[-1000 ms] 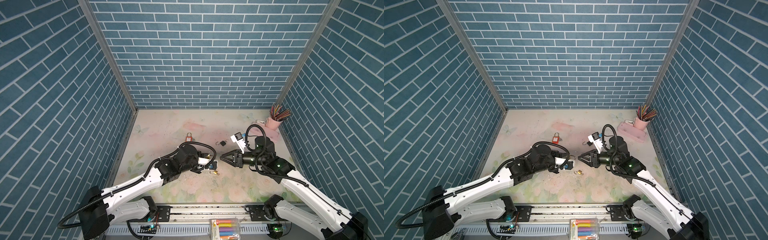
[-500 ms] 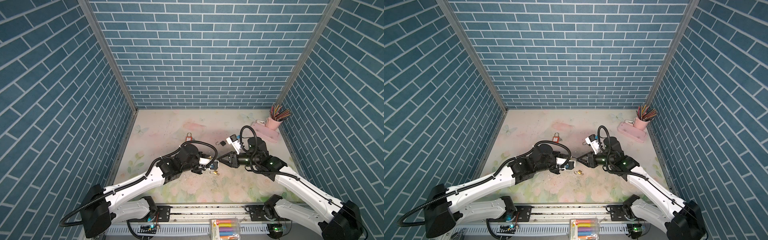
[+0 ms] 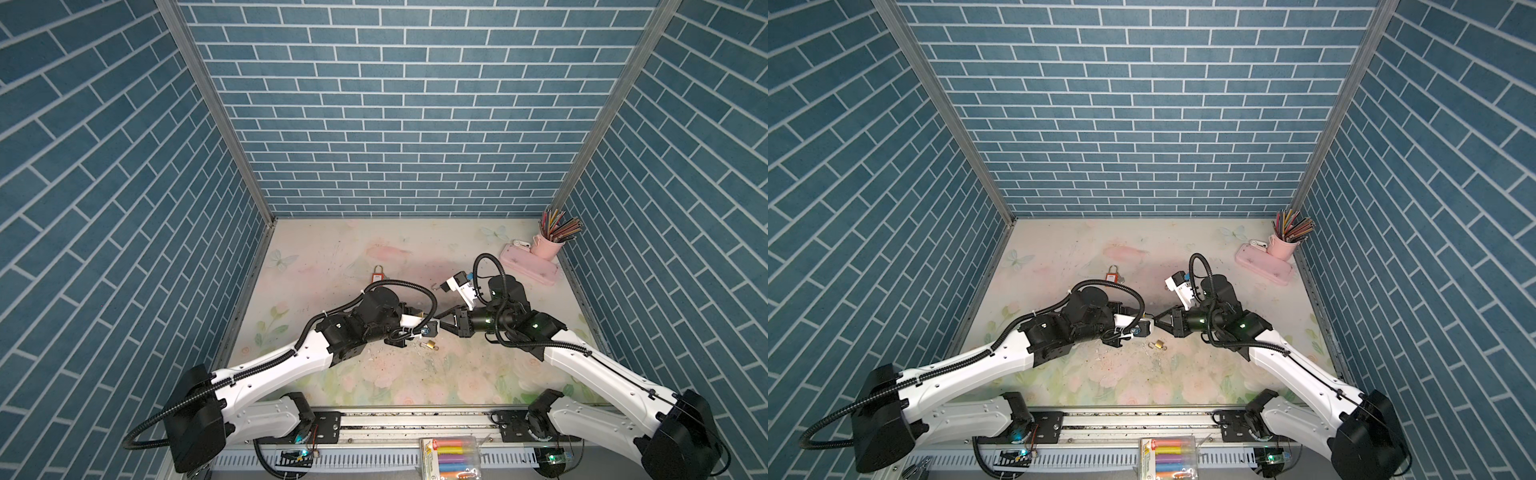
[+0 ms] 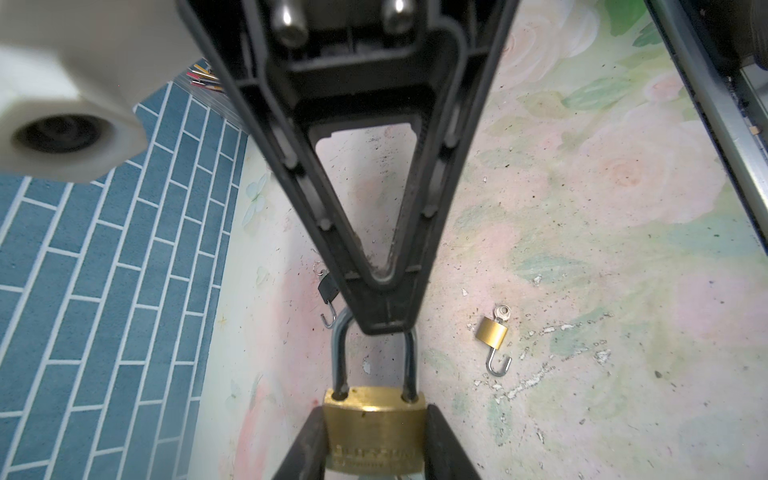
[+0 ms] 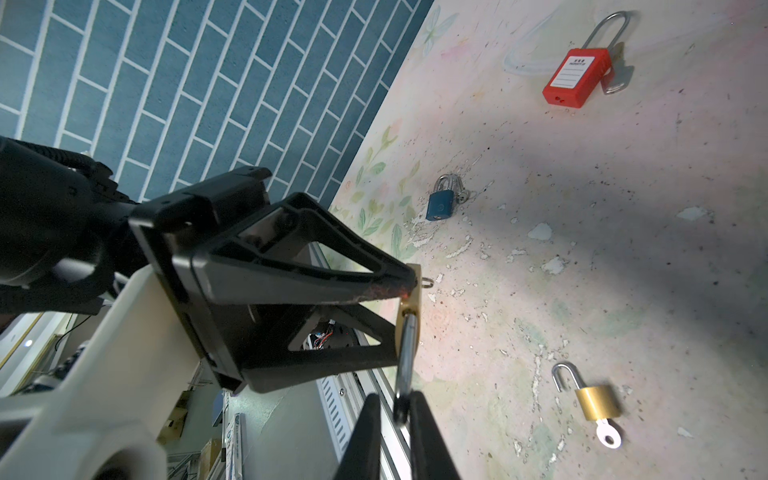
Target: Lock with the key
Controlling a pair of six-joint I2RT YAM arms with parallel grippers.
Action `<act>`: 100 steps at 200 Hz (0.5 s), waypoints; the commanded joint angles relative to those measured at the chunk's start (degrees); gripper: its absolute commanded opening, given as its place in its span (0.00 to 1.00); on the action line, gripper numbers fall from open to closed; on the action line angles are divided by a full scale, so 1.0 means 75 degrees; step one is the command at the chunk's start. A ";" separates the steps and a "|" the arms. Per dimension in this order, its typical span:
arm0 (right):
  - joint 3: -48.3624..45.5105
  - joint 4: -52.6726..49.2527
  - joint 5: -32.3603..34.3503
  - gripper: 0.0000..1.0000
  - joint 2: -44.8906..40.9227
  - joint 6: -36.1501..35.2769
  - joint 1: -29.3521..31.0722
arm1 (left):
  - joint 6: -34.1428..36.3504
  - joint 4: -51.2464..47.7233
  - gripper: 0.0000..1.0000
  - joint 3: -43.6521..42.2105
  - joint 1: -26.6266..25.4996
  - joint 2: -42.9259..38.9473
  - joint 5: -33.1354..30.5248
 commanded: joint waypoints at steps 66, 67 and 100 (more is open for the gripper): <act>0.0027 0.0299 -0.0031 0.00 0.0169 0.0127 0.0052 | 0.0199 0.1003 0.00 -0.0172 -0.0088 -0.0263 -0.0340; 0.0024 0.0309 -0.0034 0.00 0.0166 0.0130 0.0046 | 0.0214 0.1012 0.00 -0.0180 -0.0094 -0.0262 -0.0355; -0.0020 0.0440 -0.0139 0.00 0.0234 0.0249 0.0043 | 0.0264 0.1545 0.00 -0.0352 -0.0126 -0.0437 -0.0473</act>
